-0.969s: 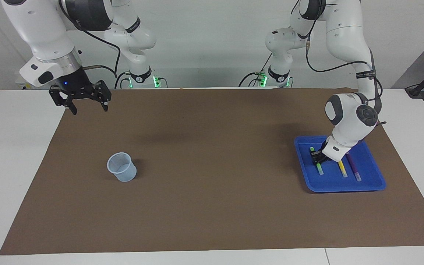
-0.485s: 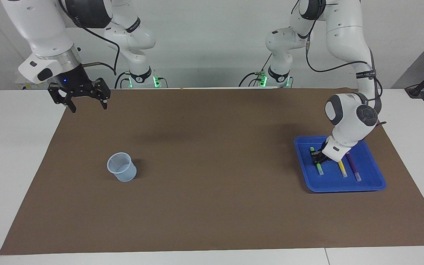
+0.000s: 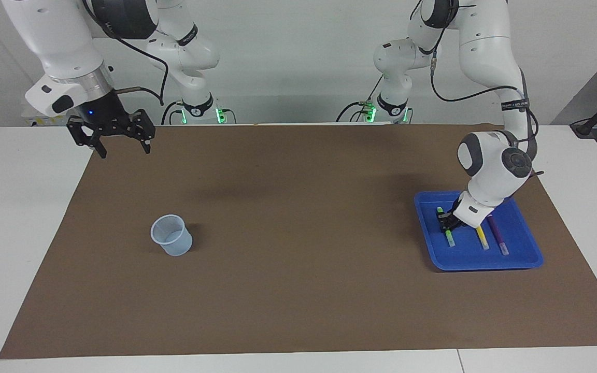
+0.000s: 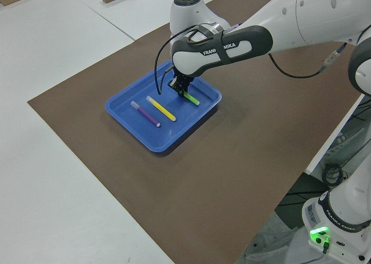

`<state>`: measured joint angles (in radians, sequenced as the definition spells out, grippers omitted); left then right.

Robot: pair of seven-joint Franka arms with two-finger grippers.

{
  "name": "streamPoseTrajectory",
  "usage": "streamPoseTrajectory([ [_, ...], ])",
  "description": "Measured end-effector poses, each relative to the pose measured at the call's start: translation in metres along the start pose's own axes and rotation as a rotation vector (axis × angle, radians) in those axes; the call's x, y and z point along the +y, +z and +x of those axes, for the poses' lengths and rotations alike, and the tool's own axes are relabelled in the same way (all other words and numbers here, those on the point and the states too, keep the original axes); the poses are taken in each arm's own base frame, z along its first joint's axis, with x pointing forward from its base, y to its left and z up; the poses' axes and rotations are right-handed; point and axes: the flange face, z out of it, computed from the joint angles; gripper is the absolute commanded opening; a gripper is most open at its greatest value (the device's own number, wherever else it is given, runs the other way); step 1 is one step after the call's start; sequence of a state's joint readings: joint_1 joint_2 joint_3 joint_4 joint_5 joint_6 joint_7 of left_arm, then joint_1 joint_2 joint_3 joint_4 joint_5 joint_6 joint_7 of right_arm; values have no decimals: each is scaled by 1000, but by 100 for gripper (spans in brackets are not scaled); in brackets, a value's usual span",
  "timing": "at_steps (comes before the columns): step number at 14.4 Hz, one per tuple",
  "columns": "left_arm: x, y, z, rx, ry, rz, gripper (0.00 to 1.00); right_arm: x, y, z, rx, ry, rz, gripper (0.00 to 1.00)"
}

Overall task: Right arm passes pens to left for tray arrangement
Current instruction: 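Open the left gripper and release the green pen in the tray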

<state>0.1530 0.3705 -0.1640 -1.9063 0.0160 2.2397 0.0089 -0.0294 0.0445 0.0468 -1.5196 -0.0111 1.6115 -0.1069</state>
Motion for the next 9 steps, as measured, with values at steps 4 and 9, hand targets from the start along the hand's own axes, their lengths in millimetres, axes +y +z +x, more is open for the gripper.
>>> streamPoseTrajectory([
  [4,0,0,0,0,0,0,77,-6,-4,-5,-11,-10,1,100],
  [9,0,0,0,0,2,0,80,-7,-5,-8,-25,-10,2,100],
])
